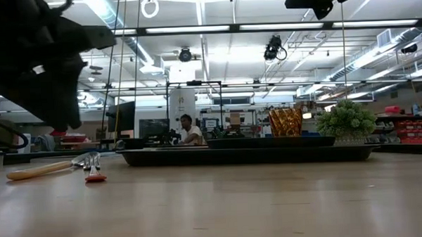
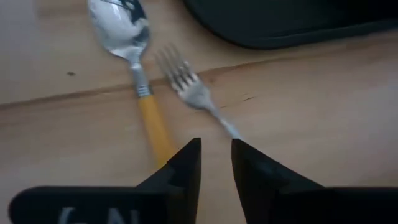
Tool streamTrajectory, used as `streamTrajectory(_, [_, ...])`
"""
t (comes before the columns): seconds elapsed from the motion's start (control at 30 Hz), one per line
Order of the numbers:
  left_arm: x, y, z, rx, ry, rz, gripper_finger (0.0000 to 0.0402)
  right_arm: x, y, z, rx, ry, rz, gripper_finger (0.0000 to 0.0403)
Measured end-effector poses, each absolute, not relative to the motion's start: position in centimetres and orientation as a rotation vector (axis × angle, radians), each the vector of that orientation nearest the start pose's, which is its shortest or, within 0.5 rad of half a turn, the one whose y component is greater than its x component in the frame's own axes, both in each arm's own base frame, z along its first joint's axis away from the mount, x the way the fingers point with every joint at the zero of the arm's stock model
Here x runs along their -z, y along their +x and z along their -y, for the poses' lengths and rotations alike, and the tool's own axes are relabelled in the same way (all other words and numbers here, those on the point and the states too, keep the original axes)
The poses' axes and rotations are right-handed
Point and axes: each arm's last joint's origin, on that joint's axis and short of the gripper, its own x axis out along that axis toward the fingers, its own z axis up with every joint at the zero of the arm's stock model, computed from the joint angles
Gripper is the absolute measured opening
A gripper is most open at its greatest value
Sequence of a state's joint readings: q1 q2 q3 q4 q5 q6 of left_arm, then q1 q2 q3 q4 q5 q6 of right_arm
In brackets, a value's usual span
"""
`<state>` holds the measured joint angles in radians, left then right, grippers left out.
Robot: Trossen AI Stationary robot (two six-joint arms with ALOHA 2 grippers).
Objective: Pick and place plate/cup/fork/spoon on tray
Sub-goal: Put the orange fork to the left of the black plate on the black tray
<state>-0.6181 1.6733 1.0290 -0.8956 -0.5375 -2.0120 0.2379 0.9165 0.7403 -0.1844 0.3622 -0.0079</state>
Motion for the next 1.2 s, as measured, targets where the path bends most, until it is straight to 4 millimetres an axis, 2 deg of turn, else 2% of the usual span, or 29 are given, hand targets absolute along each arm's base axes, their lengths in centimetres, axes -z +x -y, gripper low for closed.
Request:
streamTrajectory(0.3, [-17.5, 25.6, 14.1, -1.049, -1.009, -0.683, 0.0187, -30.1, 19.9, -3.4, 0.118, -0.306, -0.308, 0.0008])
streamTrajectory(0.43, [-17.6, 26.2, 13.8, -1.042, -1.037, -0.622, 0.0207, -29.9, 19.9, -2.9, 0.136, -0.330, -0.336, 0.0008])
streamTrajectory(0.67, [-17.7, 26.7, 13.9, -1.015, -1.023, -0.502, 0.0187, -29.1, 19.6, -2.8, 0.145, -0.251, -0.415, 0.0008])
streamTrajectory(1.0, [-15.7, 27.7, 15.4, -0.955, -0.992, -0.505, 0.0167, -29.4, 19.6, -3.8, 0.114, -0.180, -0.363, 0.0008])
streamTrajectory(1.2, [-15.5, 27.7, 15.4, -0.962, -0.995, -0.508, 0.0166, -29.4, 19.5, -3.8, 0.112, -0.173, -0.363, 0.0008])
